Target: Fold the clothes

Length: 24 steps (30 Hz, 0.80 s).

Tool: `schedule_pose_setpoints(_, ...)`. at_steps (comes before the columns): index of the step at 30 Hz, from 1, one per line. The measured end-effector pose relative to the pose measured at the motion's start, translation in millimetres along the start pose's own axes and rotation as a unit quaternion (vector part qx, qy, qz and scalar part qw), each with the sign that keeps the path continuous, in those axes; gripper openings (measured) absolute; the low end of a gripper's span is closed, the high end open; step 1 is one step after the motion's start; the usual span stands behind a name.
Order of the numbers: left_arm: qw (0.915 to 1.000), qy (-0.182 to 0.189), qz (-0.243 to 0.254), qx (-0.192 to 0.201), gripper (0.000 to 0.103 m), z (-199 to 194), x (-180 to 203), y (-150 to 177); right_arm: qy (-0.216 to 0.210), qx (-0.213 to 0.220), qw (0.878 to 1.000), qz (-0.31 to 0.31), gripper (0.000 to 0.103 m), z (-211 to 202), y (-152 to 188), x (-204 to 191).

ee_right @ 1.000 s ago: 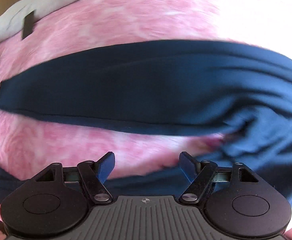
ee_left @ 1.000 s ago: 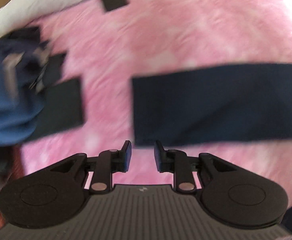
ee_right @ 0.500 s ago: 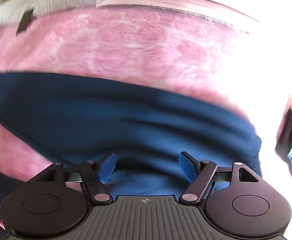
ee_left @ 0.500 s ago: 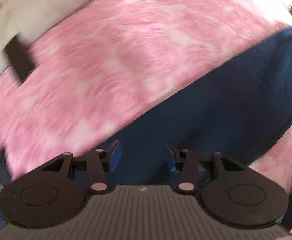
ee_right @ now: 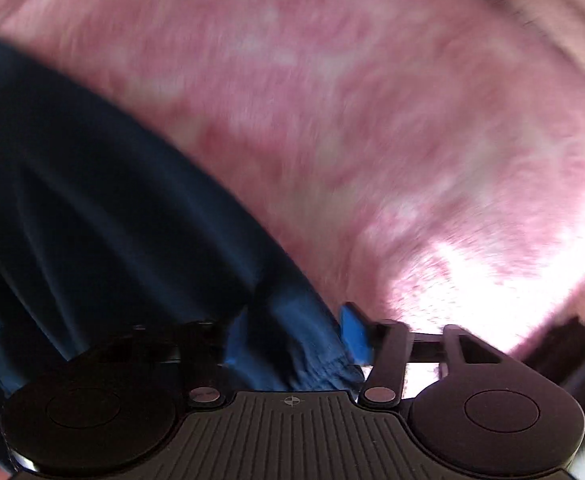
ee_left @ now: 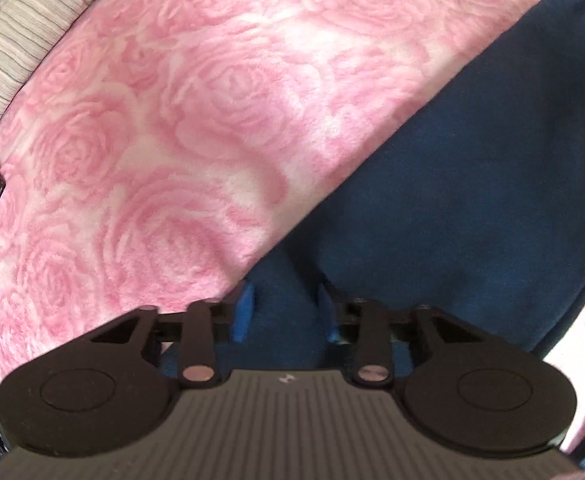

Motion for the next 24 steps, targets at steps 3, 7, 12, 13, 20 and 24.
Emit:
schedule_pose_setpoints(3,0.9992,-0.040,0.004,0.002,0.001,-7.0,3.7,-11.9,-0.006,0.012,1.000,0.004,0.004,2.1,-2.7,11.4)
schedule_pose_setpoints(7,0.9967,-0.079,-0.016,0.011,0.002,-12.0,-4.6,-30.7,0.002,0.048,0.999,0.007,0.004,-9.9,-11.4,23.5)
schedule_pose_setpoints(12,0.9936,-0.107,0.017,-0.033,0.016,-3.4,4.6,-38.2,0.014,0.056,0.998,0.025,0.009,-6.3,-6.0,15.5)
schedule_pose_setpoints(13,0.9927,-0.112,0.020,-0.040,0.018,-4.2,6.1,-36.6,0.021,0.066,0.997,0.039,0.010,-11.1,-0.1,12.4)
schedule_pose_setpoints(20,0.9919,-0.120,-0.024,-0.033,0.026,-51.1,26.8,-2.2,0.044,0.145,0.977,0.148,0.056,-70.6,72.4,-24.0)
schedule_pose_setpoints(24,0.9941,-0.096,-0.037,-0.035,0.026,-72.7,65.4,25.9,0.049,0.174,0.955,0.237,0.077,-96.1,131.6,-42.3)
Point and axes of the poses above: each gripper's, at about its wrist camera, not at the fingertips, and z roughly the way its jaws point, x to its right, y to its underside, the point moved 3 cm from there along z, roughly the way its jaws point, and after that the axes turned 6 degrees about z, right-handed, at the moved point
